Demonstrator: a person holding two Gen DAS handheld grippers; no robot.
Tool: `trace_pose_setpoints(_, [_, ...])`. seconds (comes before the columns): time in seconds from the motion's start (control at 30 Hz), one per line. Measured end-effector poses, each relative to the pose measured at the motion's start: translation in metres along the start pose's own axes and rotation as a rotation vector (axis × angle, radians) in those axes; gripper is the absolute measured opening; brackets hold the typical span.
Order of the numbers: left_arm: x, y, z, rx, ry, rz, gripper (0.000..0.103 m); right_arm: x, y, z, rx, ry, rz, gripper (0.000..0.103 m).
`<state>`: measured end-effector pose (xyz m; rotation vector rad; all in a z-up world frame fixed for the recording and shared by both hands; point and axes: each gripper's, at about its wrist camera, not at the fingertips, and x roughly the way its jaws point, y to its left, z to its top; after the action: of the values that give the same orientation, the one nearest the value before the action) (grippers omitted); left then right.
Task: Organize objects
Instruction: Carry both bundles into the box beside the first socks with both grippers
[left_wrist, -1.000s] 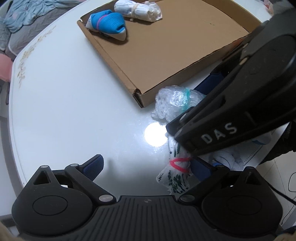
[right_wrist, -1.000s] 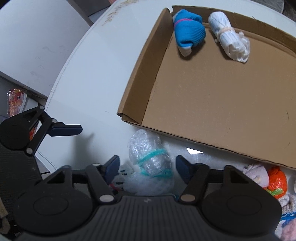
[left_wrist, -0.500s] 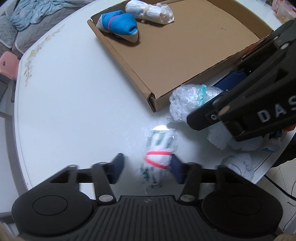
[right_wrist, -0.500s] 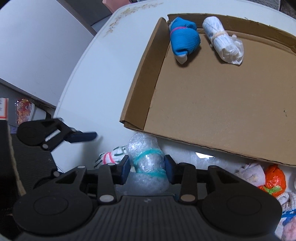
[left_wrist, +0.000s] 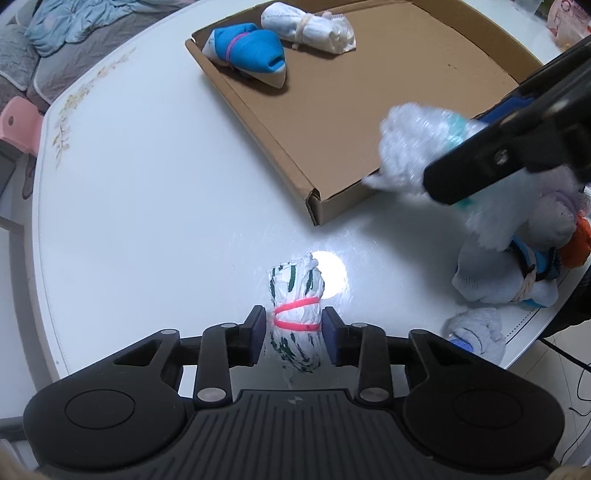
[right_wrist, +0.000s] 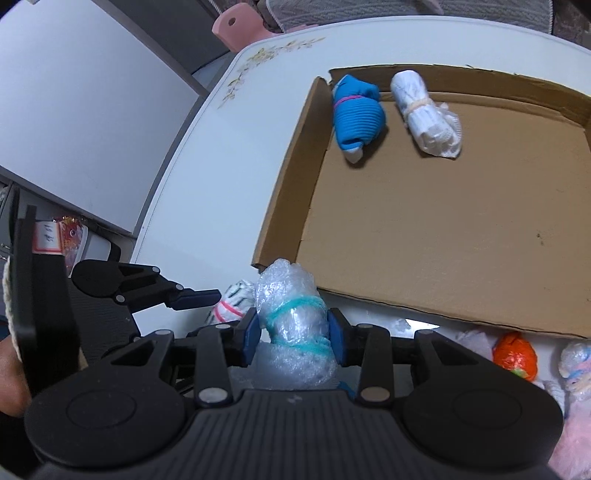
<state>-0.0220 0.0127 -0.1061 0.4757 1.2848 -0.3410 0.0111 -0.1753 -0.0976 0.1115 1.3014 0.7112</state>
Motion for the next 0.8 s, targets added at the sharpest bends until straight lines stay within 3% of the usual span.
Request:
trace_pose_setpoints(0.17, [0.004,0.004,0.000,-0.026,-0.015,-0.016,0.045,-0.004,0.009,0.025,0.007,-0.010,0.005,0.035])
trace_pose_setpoints(0.27, [0.005,0.008,-0.001,-0.064,-0.013,-0.070,0.033,-0.008,0.015,0.038,0.004,-0.023,0.008,0.035])
trace_pose_setpoints(0.4, [-0.004,0.005,-0.001,-0.057,-0.041,-0.112,0.032,-0.056,-0.003,0.042,0.006,-0.057,0.002,0.035])
trace_pose_setpoints(0.5, [-0.019,0.010,0.005,-0.091,-0.082,-0.097,0.031,-0.076,-0.013,0.046,0.012,-0.090,-0.010,0.035])
trace_pose_setpoints(0.67, [-0.077,0.016,0.035,-0.159,-0.248,-0.159,0.032,-0.119,-0.042,0.059,0.032,-0.166,-0.050,0.035])
trace_pose_setpoints(0.8, [-0.098,0.008,0.085,-0.181,-0.354,-0.182,0.032,-0.148,-0.068,0.079,0.060,-0.229,-0.106,0.035])
